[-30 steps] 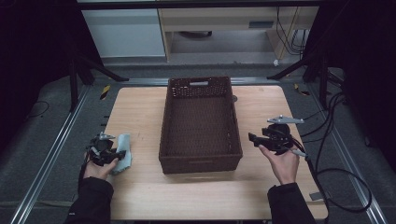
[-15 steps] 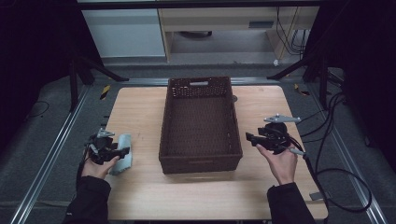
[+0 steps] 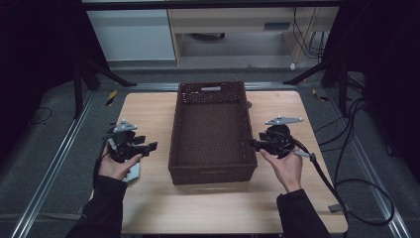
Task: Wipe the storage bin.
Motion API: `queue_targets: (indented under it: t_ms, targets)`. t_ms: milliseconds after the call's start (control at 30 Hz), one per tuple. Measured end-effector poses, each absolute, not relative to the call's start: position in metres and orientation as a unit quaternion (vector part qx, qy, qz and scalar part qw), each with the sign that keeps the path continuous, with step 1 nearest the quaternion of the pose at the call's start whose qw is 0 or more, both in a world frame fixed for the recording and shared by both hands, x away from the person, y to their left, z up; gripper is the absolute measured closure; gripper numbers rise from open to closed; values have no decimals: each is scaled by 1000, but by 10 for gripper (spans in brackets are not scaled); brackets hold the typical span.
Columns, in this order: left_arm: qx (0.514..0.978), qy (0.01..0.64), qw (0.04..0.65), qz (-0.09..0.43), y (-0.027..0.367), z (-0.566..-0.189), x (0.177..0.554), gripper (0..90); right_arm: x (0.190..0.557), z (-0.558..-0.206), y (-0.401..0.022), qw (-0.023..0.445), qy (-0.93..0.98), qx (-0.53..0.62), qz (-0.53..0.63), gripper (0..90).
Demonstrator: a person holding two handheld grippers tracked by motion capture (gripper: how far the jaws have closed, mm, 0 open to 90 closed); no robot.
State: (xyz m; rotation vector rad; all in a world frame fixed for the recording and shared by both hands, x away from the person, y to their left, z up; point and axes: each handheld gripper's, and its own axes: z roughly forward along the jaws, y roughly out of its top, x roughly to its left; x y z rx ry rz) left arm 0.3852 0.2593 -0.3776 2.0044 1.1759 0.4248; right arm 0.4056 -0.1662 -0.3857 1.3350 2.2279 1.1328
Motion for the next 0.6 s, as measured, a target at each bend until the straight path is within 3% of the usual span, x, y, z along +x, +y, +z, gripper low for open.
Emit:
queue_targets:
  t_ms: [267,367,600]
  targets:
    - [806,432,373,156,224,-380,392,437,412,-398,-158,155,789,465,370,599]
    - [816,428,356,155,215,-387,394,445,413,-403,-155,155,794,467,358,672]
    - [818,430,354,142,212,-395,398,505,415,-405,-157,145,784,479,367,702]
